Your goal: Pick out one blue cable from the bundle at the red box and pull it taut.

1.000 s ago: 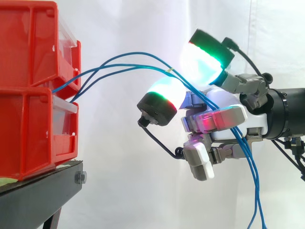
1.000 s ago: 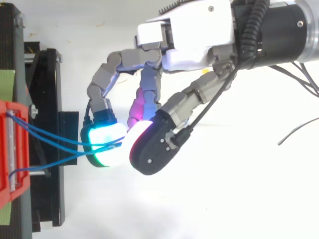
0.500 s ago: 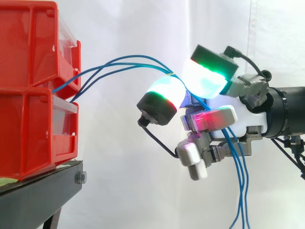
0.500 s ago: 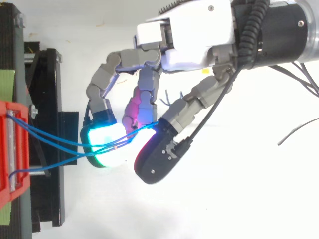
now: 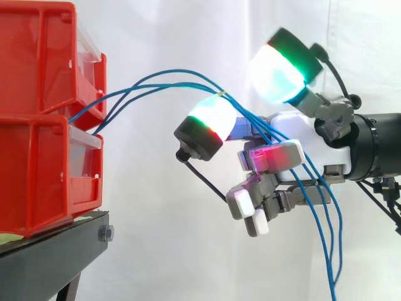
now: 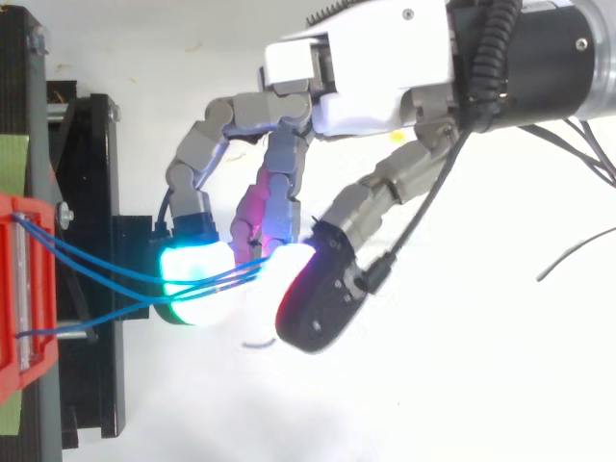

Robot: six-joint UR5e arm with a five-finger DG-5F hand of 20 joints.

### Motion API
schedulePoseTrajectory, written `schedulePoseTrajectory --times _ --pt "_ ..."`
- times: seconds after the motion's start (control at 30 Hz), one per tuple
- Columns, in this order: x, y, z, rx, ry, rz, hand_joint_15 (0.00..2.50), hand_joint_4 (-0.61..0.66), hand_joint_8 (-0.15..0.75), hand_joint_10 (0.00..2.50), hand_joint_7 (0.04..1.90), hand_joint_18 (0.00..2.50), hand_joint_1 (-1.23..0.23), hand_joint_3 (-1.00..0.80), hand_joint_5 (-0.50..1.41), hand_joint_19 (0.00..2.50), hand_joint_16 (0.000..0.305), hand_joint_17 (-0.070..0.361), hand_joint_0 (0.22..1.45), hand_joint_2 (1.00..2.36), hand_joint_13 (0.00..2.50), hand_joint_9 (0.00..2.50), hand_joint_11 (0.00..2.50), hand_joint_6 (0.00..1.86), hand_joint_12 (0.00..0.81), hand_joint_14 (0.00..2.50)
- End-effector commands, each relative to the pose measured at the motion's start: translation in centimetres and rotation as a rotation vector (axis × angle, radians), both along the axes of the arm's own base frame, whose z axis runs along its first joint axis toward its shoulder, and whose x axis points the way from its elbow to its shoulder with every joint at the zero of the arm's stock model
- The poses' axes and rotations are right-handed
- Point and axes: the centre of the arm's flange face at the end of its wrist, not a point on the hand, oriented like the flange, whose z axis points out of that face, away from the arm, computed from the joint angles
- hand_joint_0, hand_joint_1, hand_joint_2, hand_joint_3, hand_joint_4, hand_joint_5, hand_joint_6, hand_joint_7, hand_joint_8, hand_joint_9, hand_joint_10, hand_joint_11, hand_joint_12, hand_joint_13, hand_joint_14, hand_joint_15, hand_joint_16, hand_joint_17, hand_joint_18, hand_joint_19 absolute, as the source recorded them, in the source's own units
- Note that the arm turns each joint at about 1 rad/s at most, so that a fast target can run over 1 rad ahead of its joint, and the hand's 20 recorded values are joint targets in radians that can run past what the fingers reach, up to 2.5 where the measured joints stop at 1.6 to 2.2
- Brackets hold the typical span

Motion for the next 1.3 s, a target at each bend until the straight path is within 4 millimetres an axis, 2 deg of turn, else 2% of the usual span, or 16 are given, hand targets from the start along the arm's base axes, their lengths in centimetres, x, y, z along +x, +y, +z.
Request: schedulePoseTrajectory --times 0.0,0.07,0.13,0.2,0.3,0.57,0.67,0.7,0.8,1.0,1.27 --pt "0.01 -0.07 0.11 0.0 -0.001 0.002 0.38 -0.04 0.226 0.02 0.72 0.83 -0.53 -0.5 -0.06 0.52 0.048 0.109 0.46 1.0 0.88 1.29 0.66 0.88 0.358 0.01" --pt "0.0 -0.02 0.12 0.0 -0.001 0.006 0.39 -0.07 0.21 0.02 0.78 0.78 -0.5 -0.5 -0.07 0.56 0.043 0.096 0.53 1.0 0.85 1.3 0.68 0.88 0.33 0.02" --pt "-0.04 -0.14 0.1 0.0 0.001 0.005 0.39 -0.09 0.205 0.03 0.78 0.76 -0.54 -0.5 -0.07 0.57 0.041 0.092 0.57 1.0 0.85 1.3 0.7 0.88 0.32 0.01" --pt "-0.03 -0.02 0.09 0.0 0.002 0.006 0.4 -0.09 0.206 0.03 0.78 0.78 -0.61 -0.36 -0.06 0.58 0.041 0.092 0.57 1.01 0.87 1.32 0.71 0.89 0.32 0.02" --pt "-0.05 -0.14 0.09 0.0 0.002 0.005 0.4 -0.09 0.216 0.03 0.79 0.79 -0.66 -0.25 -0.06 0.58 0.041 0.093 0.57 1.02 0.88 1.33 0.71 0.9 0.324 0.02" --pt "-0.02 -0.14 0.16 0.0 0.001 0.005 0.39 -0.03 0.25 0.02 0.81 0.86 -0.77 -0.14 -0.05 0.53 0.049 0.109 0.58 1.02 0.92 1.33 0.72 0.92 0.366 0.02" --pt "-0.02 -0.14 0.16 0.0 0.001 0.005 0.4 -0.01 0.239 0.02 0.8 0.84 -0.79 -0.14 -0.06 0.53 0.047 0.105 0.59 1.02 0.9 1.31 0.72 0.92 0.358 0.01" --pt "-0.04 -0.14 0.15 0.0 0.002 0.005 0.41 0.02 0.231 0.03 0.8 0.82 -0.84 -0.13 -0.07 0.54 0.044 0.1 0.61 1.02 0.89 1.29 0.74 0.93 0.347 0.02" --pt "-0.07 -0.14 0.12 -0.001 0.005 0.005 0.41 0.0 0.224 0.03 0.84 0.79 -0.86 -0.17 -0.07 0.54 0.041 0.092 0.64 1.02 0.87 1.27 0.75 0.93 0.332 0.02" --pt "-0.01 -0.14 0.26 -0.001 0.002 0.005 0.4 -0.02 0.217 0.03 0.78 0.79 -0.85 -0.39 -0.08 0.53 0.04 0.091 0.67 1.01 0.86 1.26 0.76 0.94 0.324 0.02" --pt "0.03 -0.14 0.31 -0.001 -0.003 0.005 0.4 -0.01 0.221 0.03 0.75 0.79 -0.8 -0.48 -0.08 0.55 0.04 0.089 0.63 1.0 0.88 1.29 0.74 0.94 0.321 0.02"
